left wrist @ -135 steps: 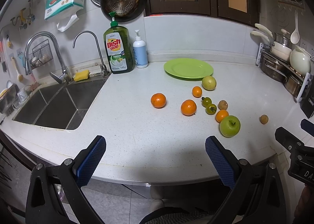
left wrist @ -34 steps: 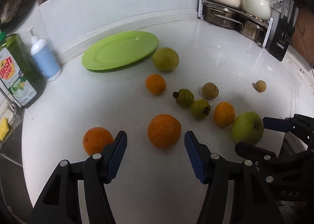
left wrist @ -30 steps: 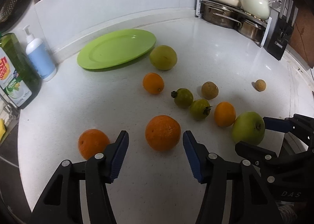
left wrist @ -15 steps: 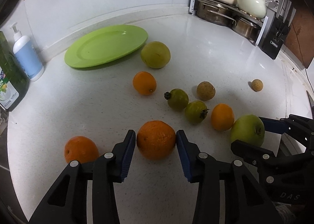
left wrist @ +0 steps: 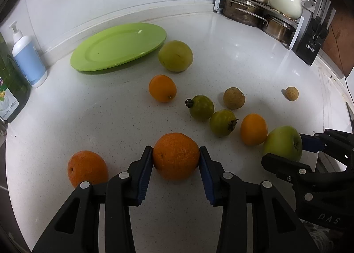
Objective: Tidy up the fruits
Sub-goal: 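Grasp the large green apple with the right gripper while the left gripper grasps an orange, then carry the green apple and orange toward the green plate with both grippers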
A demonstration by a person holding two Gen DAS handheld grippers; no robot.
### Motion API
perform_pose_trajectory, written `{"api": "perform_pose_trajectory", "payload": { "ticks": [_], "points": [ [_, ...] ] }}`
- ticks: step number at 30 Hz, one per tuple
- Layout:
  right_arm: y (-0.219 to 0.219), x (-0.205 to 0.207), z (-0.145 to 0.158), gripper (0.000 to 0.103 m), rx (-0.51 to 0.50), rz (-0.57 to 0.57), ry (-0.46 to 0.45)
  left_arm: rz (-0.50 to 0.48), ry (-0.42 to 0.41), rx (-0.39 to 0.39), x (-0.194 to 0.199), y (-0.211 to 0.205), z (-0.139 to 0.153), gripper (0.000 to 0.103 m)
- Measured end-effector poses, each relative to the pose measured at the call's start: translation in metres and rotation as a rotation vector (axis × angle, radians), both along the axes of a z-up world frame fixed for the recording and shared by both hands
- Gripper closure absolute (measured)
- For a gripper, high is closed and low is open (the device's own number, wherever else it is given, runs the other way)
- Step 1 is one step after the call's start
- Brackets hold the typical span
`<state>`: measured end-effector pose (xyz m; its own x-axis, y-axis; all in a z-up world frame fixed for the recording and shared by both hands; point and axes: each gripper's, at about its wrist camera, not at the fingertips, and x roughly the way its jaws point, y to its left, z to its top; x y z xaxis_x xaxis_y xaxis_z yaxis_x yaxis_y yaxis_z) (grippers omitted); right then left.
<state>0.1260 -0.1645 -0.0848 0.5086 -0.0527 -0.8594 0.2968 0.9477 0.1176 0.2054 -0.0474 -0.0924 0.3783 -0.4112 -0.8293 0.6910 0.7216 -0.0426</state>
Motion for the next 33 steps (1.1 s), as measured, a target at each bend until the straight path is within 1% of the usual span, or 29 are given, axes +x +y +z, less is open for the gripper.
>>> {"api": "perform_pose_trajectory", "payload": {
  "ticks": [10,15,23,27,33],
  "points": [
    [0.004,-0.009,0.008,0.052,-0.011,-0.001,-0.019,-0.003,-0.018,-0.015,-0.010,0.008,0.008,0.062],
    [0.009,-0.013,0.016,0.052,-0.033,-0.003,-0.038,-0.003,-0.035,-0.035,-0.016,0.018,0.018,0.062],
    [0.028,-0.016,0.033,0.052,-0.059,-0.009,-0.095,0.005,-0.068,-0.074,-0.023,0.042,0.037,0.062],
    [0.034,-0.015,0.042,0.052,-0.075,0.012,-0.124,0.037,-0.087,-0.083,-0.026,0.052,0.045,0.062],
    [0.034,-0.004,0.050,0.052,-0.080,0.081,-0.159,0.122,-0.120,-0.095,-0.029,0.058,0.056,0.062]
  ]
}}
